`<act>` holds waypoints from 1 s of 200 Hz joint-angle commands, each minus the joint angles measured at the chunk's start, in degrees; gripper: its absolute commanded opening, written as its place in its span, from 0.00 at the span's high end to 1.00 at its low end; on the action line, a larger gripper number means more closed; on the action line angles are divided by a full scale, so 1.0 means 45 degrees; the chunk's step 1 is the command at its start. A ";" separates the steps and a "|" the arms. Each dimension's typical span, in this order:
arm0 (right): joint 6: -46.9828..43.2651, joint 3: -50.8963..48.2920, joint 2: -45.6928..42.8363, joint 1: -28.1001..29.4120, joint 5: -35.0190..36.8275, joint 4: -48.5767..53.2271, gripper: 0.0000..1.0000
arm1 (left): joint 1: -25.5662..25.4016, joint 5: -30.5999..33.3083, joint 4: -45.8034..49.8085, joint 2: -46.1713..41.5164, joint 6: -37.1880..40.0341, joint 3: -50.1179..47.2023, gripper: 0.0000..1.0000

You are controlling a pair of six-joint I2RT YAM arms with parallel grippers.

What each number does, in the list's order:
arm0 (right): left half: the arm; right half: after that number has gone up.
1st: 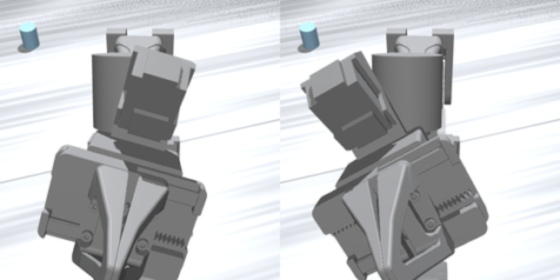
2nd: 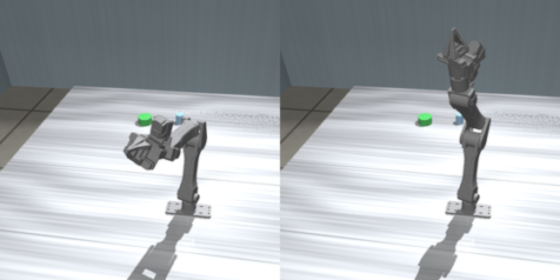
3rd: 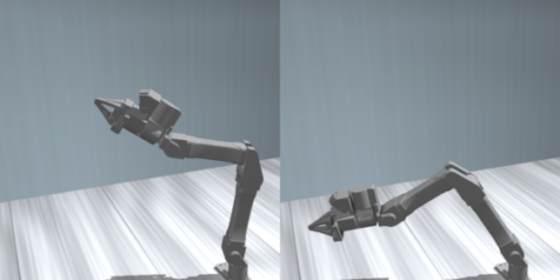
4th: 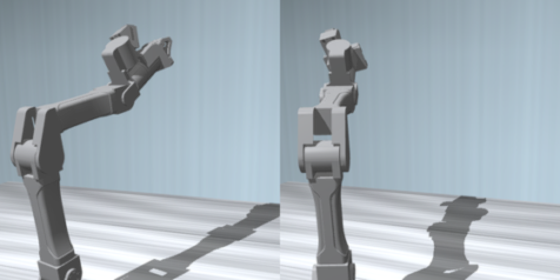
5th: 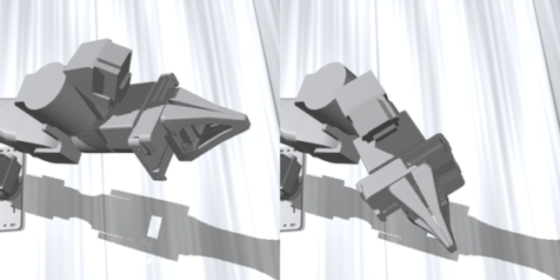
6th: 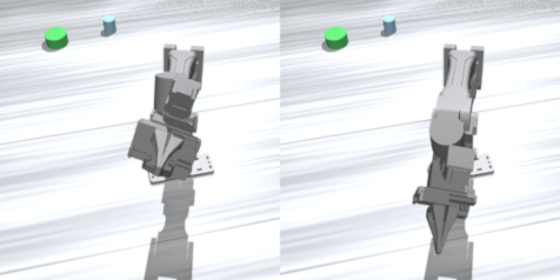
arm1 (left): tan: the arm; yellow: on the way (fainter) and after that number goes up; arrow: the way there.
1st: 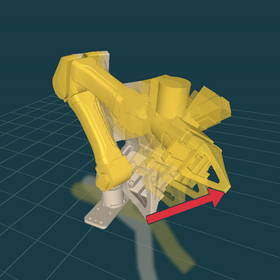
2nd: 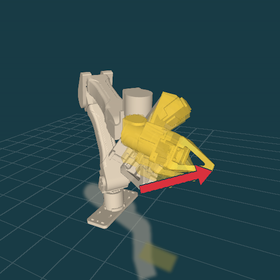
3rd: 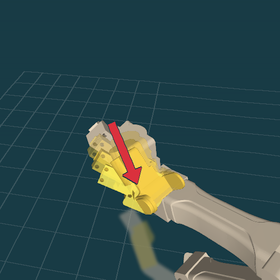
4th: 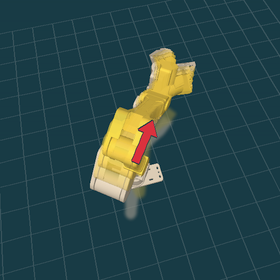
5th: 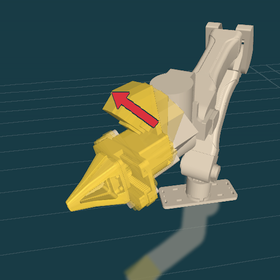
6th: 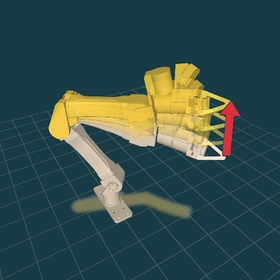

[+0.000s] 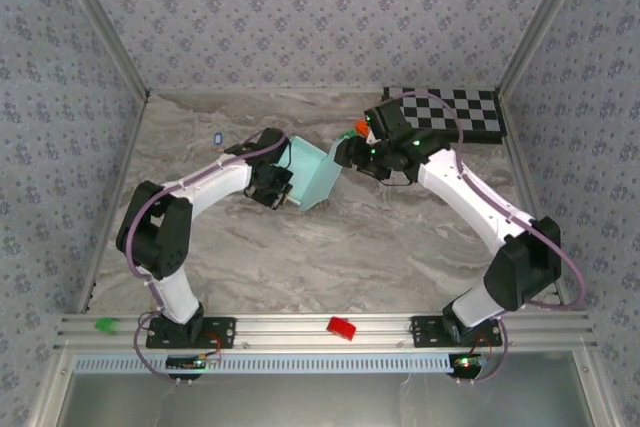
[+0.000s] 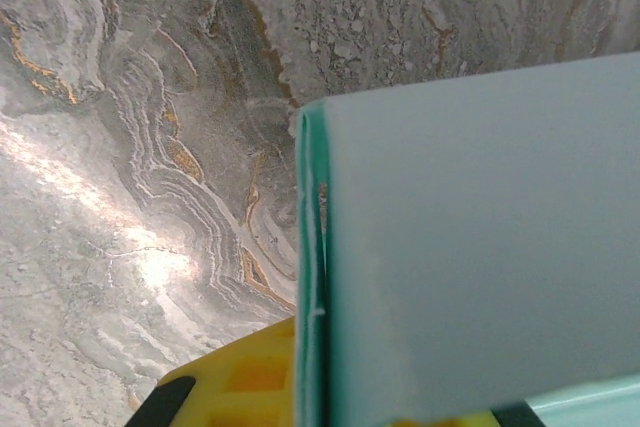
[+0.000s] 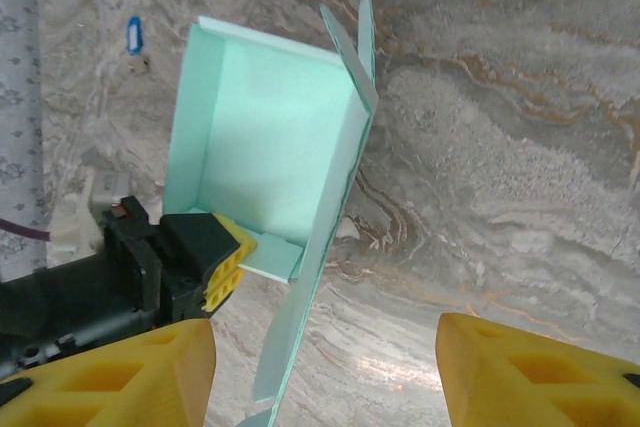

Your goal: Fold the paper box

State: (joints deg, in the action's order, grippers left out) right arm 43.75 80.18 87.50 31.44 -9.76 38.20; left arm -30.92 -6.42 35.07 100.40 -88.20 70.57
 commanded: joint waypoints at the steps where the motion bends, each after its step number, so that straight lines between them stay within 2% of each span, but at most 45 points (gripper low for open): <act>1: 0.0611 0.0300 0.0197 0.0074 -0.0094 -0.0005 0.40 | -0.0117 0.0093 0.0569 -0.0009 -0.0605 0.0562 1.00; 90: 0.1035 0.0202 0.0886 0.0391 0.0141 -0.0265 0.58 | -0.0123 -0.0071 0.0476 0.0310 -0.0711 0.0656 1.00; 176: 0.1561 -0.0137 0.0926 0.0361 0.0362 -0.0425 0.85 | -0.0129 -0.0257 0.0313 0.0502 -0.0607 0.0681 1.00; 200: 0.1647 -0.0166 0.0965 0.0358 0.0389 -0.0519 0.87 | -0.0136 -0.0277 0.0237 0.0462 -0.0594 0.0666 1.00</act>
State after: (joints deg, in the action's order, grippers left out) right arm 50.19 80.05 90.98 33.04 -9.23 36.25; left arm -31.20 -6.70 34.92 102.45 -88.62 71.96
